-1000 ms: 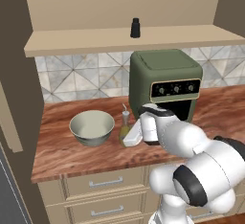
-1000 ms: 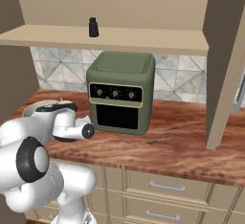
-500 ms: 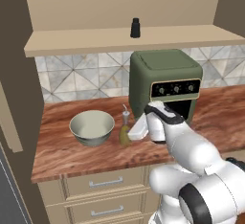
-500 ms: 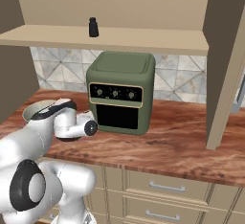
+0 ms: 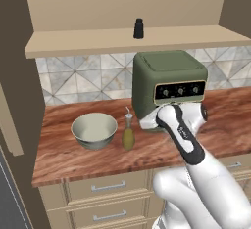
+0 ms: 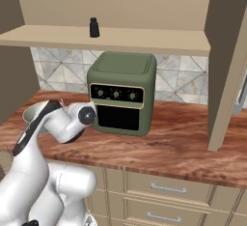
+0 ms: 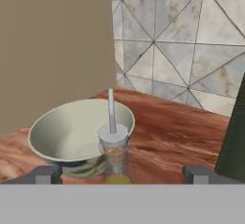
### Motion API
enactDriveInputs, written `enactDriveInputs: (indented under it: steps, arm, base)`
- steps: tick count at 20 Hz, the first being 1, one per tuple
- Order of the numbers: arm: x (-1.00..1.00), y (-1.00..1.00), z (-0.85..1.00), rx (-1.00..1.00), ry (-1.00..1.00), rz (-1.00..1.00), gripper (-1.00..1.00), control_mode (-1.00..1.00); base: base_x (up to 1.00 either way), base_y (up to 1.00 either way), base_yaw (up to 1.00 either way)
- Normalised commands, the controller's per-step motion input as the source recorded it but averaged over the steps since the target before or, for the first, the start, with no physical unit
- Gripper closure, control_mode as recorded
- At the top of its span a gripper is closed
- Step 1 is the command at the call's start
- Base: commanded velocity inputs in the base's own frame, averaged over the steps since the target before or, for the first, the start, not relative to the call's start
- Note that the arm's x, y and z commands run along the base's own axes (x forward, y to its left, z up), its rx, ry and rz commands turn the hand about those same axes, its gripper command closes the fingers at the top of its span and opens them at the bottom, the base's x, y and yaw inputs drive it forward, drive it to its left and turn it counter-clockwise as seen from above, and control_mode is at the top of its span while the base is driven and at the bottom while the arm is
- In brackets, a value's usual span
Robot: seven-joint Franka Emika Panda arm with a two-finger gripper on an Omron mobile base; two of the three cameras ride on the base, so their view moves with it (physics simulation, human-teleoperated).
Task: Retrieve the bottle and the shaker from the cabinet and place them next to the mixing bowl on the counter. Then add garlic from the fridge to the mixing bowl.
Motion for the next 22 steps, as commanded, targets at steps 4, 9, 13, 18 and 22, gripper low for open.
enactDriveInputs:
  steps: [4, 9, 13, 18, 22]
  arm:
    - [-0.11, -0.13, 0.64, -0.03, 0.27, -0.28, -1.00, -1.00]
    - [-0.24, -0.01, 0.85, -0.04, 0.15, -0.27, -1.00, -1.00]
    - [-0.49, -0.11, 0.91, 0.00, 0.00, -0.16, -1.00, -1.00]
    - [-0.66, -0.32, 0.97, 0.00, -0.01, -0.06, -1.00, -1.00]
    - [-0.46, -0.31, 0.91, 0.00, -0.05, -0.04, -1.00, -1.00]
  base:
    - [0.00, 0.00, 0.00]
    - [0.00, 0.00, 0.00]
    - [0.00, 0.00, 0.00]
    - [0.00, 0.00, 0.00]
    - [0.00, 0.00, 0.00]
